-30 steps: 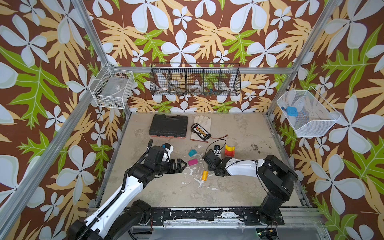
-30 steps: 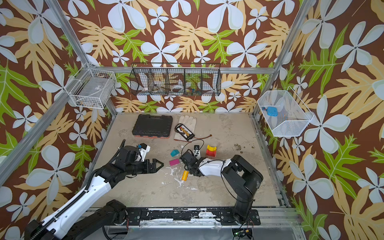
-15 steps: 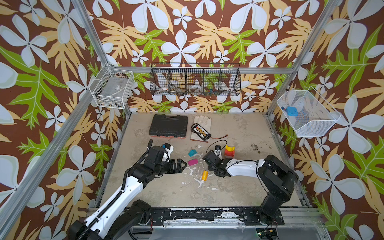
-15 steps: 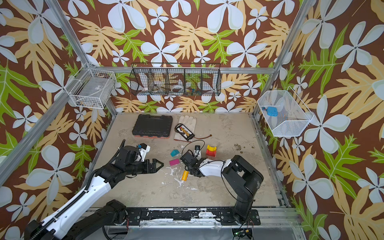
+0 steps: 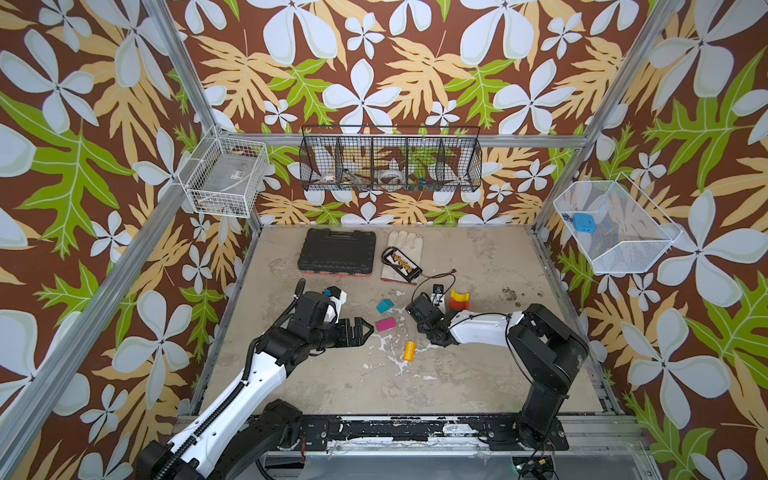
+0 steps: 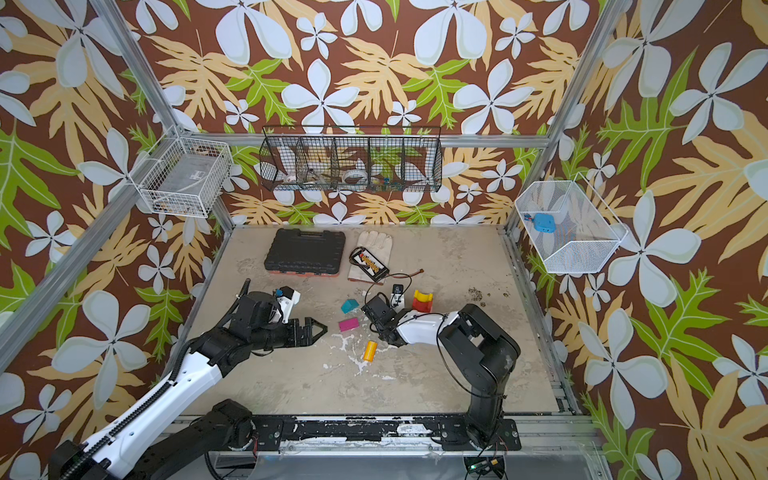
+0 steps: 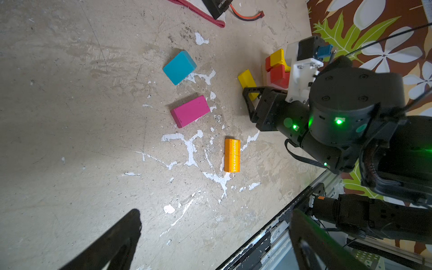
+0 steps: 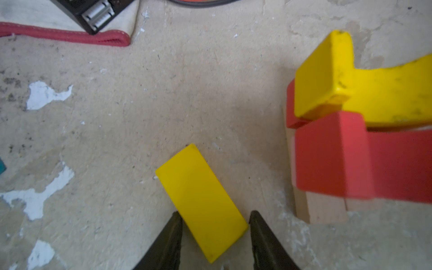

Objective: Build the wood block tower

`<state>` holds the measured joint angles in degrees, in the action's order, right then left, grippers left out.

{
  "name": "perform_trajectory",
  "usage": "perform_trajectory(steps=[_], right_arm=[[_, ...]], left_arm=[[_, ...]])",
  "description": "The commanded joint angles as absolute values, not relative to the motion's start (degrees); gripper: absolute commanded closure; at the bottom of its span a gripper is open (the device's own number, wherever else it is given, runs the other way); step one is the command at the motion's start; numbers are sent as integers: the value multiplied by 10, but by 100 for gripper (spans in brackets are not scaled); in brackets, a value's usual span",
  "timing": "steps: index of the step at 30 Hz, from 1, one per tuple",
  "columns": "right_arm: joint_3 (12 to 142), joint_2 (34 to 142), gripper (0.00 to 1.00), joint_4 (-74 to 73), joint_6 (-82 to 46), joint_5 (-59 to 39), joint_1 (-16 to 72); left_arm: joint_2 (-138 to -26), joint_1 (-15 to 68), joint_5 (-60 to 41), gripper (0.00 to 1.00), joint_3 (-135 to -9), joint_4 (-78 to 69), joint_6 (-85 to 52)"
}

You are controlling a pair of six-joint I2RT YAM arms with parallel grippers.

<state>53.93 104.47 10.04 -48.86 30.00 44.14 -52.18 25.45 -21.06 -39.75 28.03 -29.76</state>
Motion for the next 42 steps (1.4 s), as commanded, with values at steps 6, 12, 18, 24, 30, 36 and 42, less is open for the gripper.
perform_trajectory(steps=[6, 12, 18, 24, 30, 36, 42], right_arm=[[559, 1074, 40, 125, -468, 222, 439], [547, 1058, 45, 142, -483, 238, 447], [509, 1033, 47, 139, -493, 246, 447], [502, 1032, 48, 146, -493, 260, 436], [504, 1031, 54, 138, -488, 241, 421], [511, 1027, 55, 128, -477, 237, 420], [547, 1055, 42, 127, -439, 252, 409]], left_arm=[[-523, 256, -209, 0, -397, 272, -296], [-525, 256, -210, 0, -396, 272, -295], [-521, 256, -208, 0, -396, 272, -297], [-523, 256, -208, 0, -397, 272, -296], [-523, 256, -208, 0, -396, 272, -295], [-523, 256, -208, 0, -397, 272, -295], [-523, 255, -209, 0, -396, 272, -296]])
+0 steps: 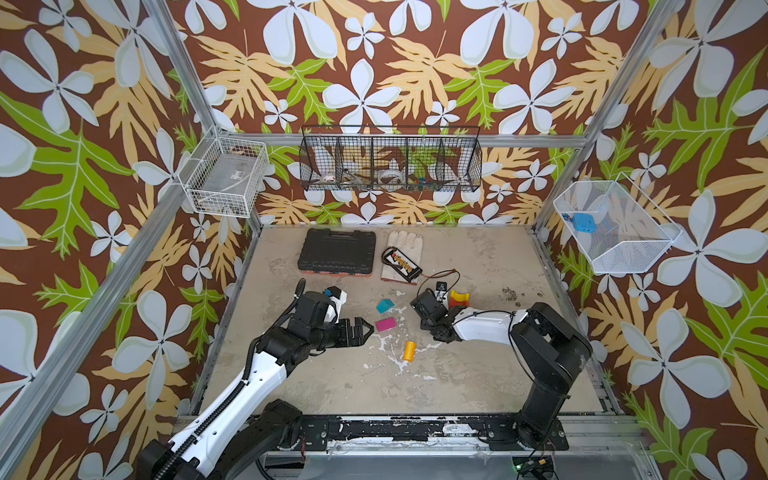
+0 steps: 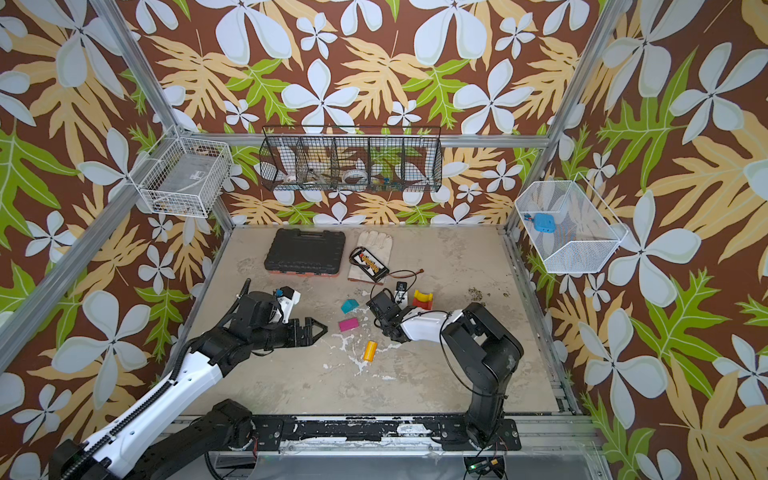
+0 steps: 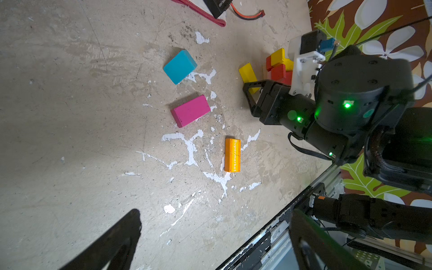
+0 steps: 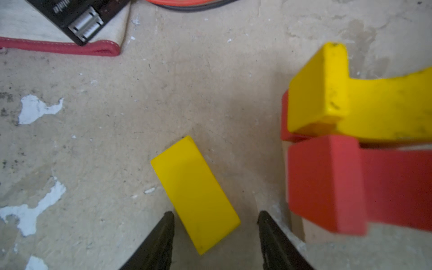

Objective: Build the wood block tower

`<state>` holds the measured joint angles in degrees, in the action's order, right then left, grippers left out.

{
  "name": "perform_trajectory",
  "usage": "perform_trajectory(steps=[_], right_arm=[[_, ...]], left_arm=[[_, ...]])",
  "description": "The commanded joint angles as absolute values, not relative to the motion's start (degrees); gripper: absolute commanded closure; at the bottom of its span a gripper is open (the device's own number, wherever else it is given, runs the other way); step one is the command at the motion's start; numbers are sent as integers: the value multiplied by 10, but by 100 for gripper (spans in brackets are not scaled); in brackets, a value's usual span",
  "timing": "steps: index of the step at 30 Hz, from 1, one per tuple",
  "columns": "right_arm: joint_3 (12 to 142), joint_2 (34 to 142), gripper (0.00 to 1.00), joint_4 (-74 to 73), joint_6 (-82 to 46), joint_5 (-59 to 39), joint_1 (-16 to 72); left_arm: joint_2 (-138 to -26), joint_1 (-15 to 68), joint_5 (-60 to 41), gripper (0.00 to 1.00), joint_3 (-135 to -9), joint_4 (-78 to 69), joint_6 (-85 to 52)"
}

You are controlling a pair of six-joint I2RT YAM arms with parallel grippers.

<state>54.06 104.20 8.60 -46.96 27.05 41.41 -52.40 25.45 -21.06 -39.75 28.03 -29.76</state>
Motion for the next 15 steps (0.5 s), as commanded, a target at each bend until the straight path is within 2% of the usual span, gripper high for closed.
perform_trajectory(steps=[1, 5, 13, 15], right_arm=[[553, 1062, 42, 128, -434, 252, 405], [577, 1084, 45, 135, -417, 250, 396], [567, 1074, 74, 121, -400, 212, 411], [567, 1069, 77, 123, -397, 208, 425]], left_arm=[[-522, 256, -208, 0, -396, 272, -296], [-525, 256, -210, 0, -396, 272, -296], [-522, 256, -208, 0, -396, 272, -295], [-523, 256, -208, 0, -396, 272, -296]])
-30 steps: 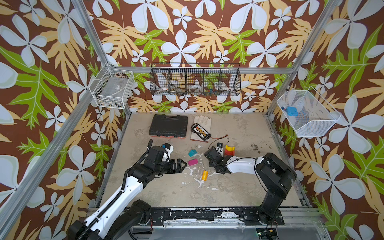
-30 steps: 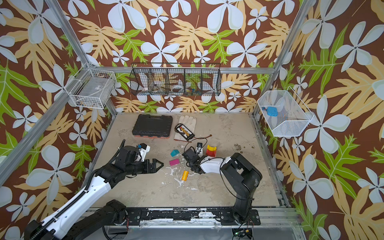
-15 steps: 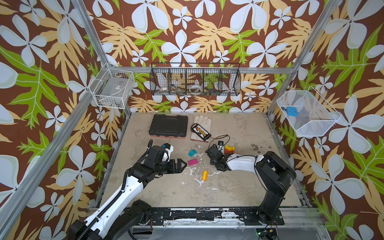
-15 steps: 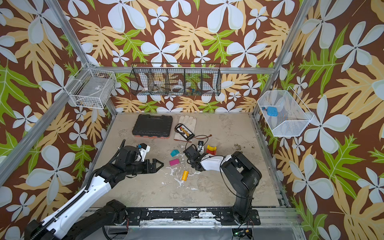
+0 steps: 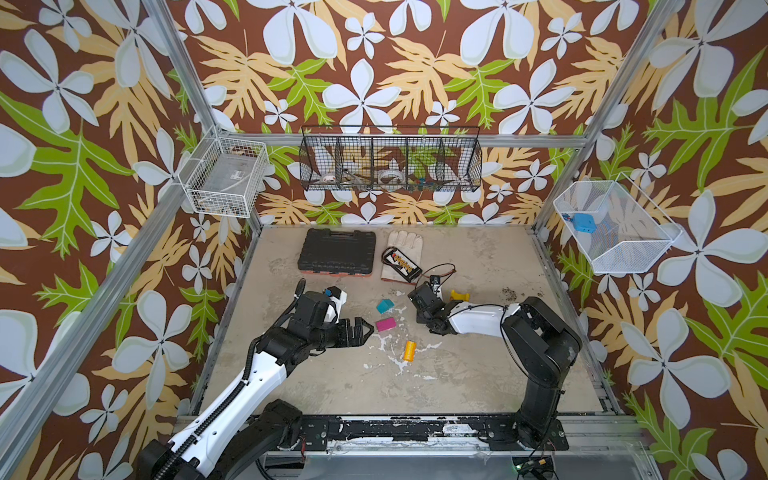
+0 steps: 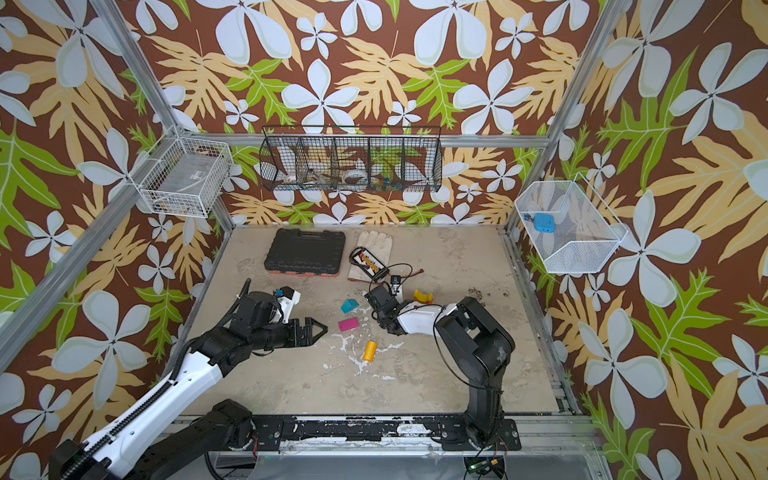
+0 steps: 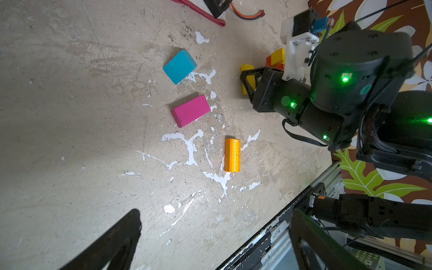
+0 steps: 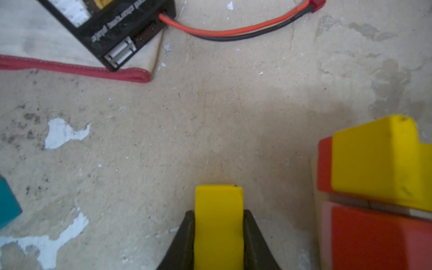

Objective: Build the wood block tower

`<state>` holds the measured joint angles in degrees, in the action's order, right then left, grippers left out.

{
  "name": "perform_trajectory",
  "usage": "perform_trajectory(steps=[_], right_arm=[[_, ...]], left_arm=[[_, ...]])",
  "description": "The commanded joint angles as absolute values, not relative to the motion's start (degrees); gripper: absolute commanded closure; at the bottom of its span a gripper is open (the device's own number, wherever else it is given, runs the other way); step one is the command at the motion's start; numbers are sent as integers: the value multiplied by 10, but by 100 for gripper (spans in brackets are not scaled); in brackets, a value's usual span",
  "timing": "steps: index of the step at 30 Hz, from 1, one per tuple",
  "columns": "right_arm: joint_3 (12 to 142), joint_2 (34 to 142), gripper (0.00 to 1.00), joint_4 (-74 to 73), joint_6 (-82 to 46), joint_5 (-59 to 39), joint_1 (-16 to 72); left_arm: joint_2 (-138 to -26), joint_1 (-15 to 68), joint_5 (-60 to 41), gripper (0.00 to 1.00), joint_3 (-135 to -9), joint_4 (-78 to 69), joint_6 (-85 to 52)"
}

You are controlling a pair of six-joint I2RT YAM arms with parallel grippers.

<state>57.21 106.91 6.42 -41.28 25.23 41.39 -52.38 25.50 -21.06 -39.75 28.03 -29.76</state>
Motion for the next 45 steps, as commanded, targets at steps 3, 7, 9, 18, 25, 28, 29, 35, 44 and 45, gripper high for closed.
perform_trajectory(steps=[3, 7, 9, 18, 25, 28, 29, 35, 44, 45], right_arm=[[569, 1064, 77, 126, -396, 209, 446], [566, 1062, 76, 136, -396, 215, 468], [559, 1061, 70, 137, -398, 214, 468], [513, 1023, 48, 160, -421, 247, 468], [485, 998, 46, 170, -435, 258, 459], [474, 987, 46, 170, -443, 261, 459], [472, 983, 46, 170, -447, 262, 458], [442, 945, 48, 179, -471, 264, 456], [363, 865, 39, 172, -502, 268, 454], [358, 862, 39, 172, -502, 271, 449]], left_arm=[[-522, 256, -208, 0, -396, 272, -296], [-522, 256, -208, 0, -396, 272, -295], [-522, 256, -208, 0, -396, 272, -296], [-523, 256, -208, 0, -396, 272, -296], [-522, 257, -206, 0, -397, 272, -297], [-524, 257, -207, 0, -397, 273, -295], [-522, 256, -207, 0, -397, 273, -295], [-524, 257, -208, 0, -397, 273, -295], [-521, 257, -206, 0, -397, 272, -296], [-521, 257, -207, 0, -397, 272, -296]])
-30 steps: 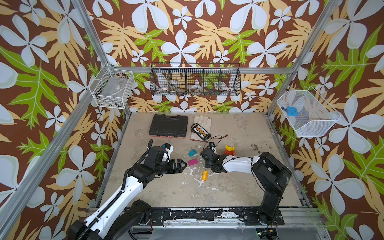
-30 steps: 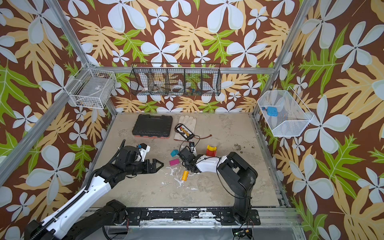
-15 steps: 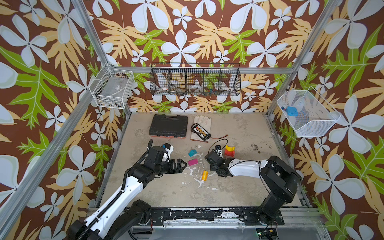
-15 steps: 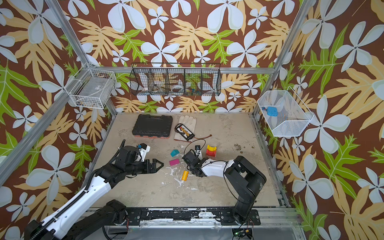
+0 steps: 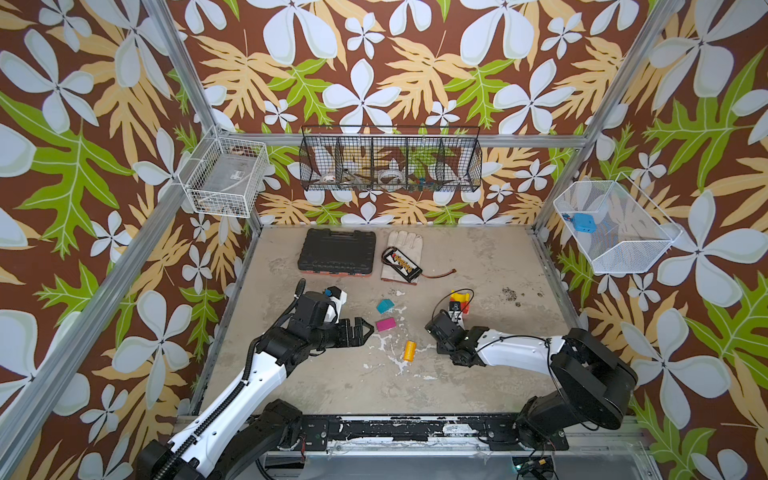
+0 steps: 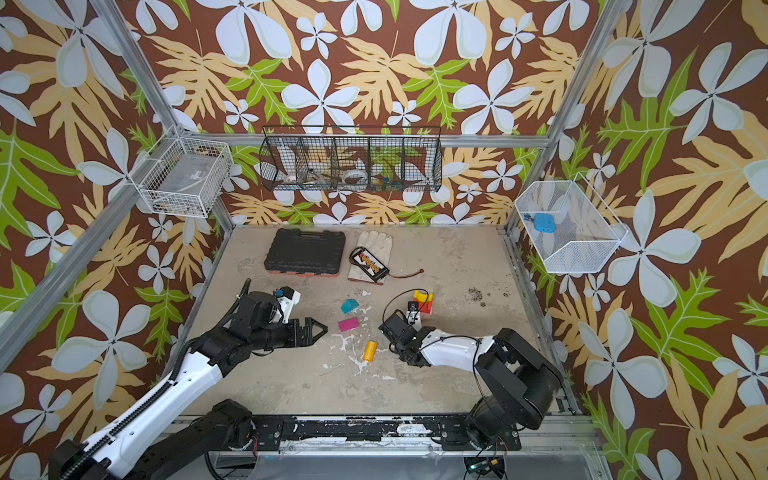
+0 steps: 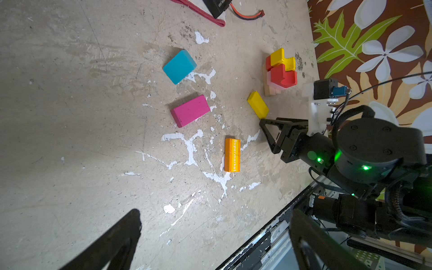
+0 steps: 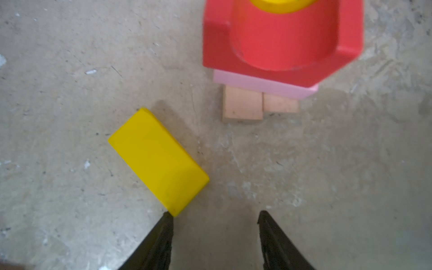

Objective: Build the wood block tower

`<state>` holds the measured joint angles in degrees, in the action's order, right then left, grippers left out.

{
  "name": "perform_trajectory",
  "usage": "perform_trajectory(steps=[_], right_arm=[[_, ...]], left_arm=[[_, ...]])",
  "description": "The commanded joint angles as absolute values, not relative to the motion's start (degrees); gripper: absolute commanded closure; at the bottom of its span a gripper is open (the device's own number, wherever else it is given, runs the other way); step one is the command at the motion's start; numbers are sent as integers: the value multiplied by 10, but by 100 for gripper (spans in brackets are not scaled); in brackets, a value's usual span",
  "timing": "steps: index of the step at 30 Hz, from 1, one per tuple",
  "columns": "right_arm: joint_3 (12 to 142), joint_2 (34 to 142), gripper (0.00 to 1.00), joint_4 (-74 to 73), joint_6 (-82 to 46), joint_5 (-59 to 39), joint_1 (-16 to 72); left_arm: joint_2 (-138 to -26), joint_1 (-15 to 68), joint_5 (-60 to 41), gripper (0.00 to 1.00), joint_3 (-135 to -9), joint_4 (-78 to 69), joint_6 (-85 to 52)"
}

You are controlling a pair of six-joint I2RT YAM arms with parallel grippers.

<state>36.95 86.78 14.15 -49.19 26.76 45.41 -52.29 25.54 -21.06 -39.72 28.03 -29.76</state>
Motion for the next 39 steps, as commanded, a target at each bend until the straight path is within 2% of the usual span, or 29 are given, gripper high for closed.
perform_trajectory(steps=[1, 5, 10, 15, 19, 22, 25, 29, 39], right_arm=[[355, 861, 39, 168, -498, 266, 439], [344, 864, 41, 127, -476, 225, 404], [356, 874, 42, 129, -481, 230, 402], [328, 823, 40, 142, -503, 241, 407], [309, 754, 24, 137, -519, 250, 447], [323, 744, 14, 136, -542, 237, 469], [353, 770, 12, 135, -565, 239, 479], [430, 842, 9, 203, -616, 294, 479], [554, 987, 10, 277, -671, 328, 478]], left_arm=[[-521, 257, -207, 0, -396, 272, -297], [-522, 257, -207, 0, -397, 273, -296], [-523, 257, -208, 0, -397, 273, -295], [-524, 257, -208, 0, -396, 273, -296], [-522, 257, -206, 0, -397, 272, -296], [-523, 257, -206, 0, -396, 273, -296], [-524, 256, -206, 0, -397, 273, -296], [-523, 257, -206, 0, -396, 273, -297], [-518, 257, -208, 0, -396, 273, -295]])
